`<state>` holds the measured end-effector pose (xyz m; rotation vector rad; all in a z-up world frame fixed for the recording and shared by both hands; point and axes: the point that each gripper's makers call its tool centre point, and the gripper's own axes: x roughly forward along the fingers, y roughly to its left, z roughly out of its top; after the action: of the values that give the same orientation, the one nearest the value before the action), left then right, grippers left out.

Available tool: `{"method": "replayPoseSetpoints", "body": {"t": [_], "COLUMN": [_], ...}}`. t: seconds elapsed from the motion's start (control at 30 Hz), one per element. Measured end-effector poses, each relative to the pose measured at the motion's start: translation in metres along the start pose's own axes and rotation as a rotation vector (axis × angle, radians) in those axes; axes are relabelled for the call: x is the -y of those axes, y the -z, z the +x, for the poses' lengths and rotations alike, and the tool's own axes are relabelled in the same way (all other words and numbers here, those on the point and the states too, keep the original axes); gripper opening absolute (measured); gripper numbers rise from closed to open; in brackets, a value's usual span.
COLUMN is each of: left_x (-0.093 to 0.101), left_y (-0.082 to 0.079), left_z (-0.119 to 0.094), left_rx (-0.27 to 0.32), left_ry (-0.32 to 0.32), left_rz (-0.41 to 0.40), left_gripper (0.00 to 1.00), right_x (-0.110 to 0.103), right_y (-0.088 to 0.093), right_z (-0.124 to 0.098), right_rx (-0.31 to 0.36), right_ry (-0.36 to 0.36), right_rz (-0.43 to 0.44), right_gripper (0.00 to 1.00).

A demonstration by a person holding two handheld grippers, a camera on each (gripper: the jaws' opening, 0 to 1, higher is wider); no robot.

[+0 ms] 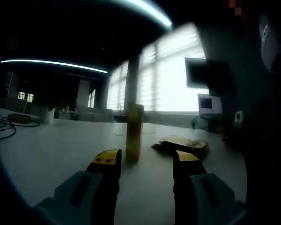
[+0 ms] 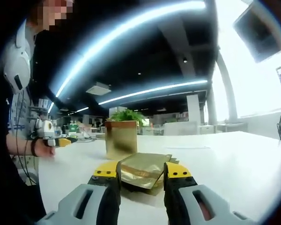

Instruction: Extract single mask from mask box in order stack masks on table

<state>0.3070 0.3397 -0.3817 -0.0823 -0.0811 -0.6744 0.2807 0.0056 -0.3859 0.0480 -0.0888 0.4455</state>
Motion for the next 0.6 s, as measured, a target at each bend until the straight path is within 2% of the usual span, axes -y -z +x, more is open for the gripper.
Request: {"method": "replayPoseSetpoints", "body": {"t": [0.6], "left_x": [0.0020], "left_y": [-0.0015], "left_z": [-0.0007], "left_rx": [0.005], "left_ry": [0.004], "left_rz": [0.003], "left_gripper": [0.36], "right_x": [-0.0003], "right_y": [0.0015], "right_z": [0.0012], "right_rx": [-0.008], "right_ry": [-0.001], "right_rz": [-0.003], "right_gripper": [0.32]}}
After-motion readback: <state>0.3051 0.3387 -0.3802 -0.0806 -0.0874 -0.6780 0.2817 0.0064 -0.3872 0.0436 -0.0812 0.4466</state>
